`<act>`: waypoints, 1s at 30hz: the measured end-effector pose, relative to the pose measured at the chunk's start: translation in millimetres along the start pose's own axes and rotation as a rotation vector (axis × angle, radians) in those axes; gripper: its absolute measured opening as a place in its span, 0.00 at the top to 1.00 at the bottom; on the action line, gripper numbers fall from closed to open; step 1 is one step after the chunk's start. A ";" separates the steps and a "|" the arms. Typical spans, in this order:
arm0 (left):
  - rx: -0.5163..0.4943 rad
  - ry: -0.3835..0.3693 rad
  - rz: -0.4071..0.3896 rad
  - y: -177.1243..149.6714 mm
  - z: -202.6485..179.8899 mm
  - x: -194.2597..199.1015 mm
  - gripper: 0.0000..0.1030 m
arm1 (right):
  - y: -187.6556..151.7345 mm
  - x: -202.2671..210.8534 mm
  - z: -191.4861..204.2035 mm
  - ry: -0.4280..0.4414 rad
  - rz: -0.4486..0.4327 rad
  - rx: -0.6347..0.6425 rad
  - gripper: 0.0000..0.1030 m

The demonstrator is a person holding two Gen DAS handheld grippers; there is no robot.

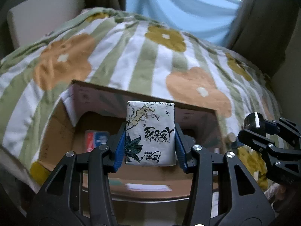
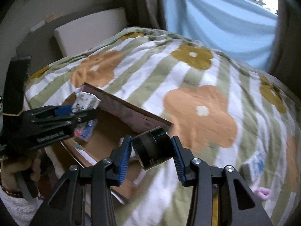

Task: Organize objects
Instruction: 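Carry the tissue pack and black cylinder over the cardboard box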

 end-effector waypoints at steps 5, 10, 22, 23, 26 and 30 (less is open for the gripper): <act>0.026 0.014 0.024 -2.0 34.5 -13.4 0.59 | 14.9 -29.5 33.6 0.030 0.037 0.044 0.62; 0.030 0.002 0.054 -4.4 53.2 -25.2 0.59 | 20.5 -53.1 54.0 0.049 0.071 0.050 0.62; -0.012 0.013 0.128 -14.4 71.2 -50.2 0.59 | 7.7 -96.4 64.6 0.045 0.168 0.015 0.62; -0.008 0.014 0.130 -15.6 72.8 -50.6 0.59 | 6.2 -98.1 64.8 0.046 0.172 0.014 0.62; -0.006 0.017 0.135 -18.1 77.3 -51.3 0.59 | 2.7 -104.4 67.2 0.039 0.193 0.027 0.62; -0.004 0.021 0.152 -21.1 81.9 -53.5 0.59 | 2.5 -109.1 70.3 0.038 0.208 0.045 0.62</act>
Point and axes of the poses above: each gripper's, at about its wrist camera, not at the fingertips, and x roughly against the way its jaws point, z to its left, y to its top, the point moved 3 cm from there along -x, roughly the way its jaws point, and after that the axes turned 6 degrees about y, right-handed, at the moved point
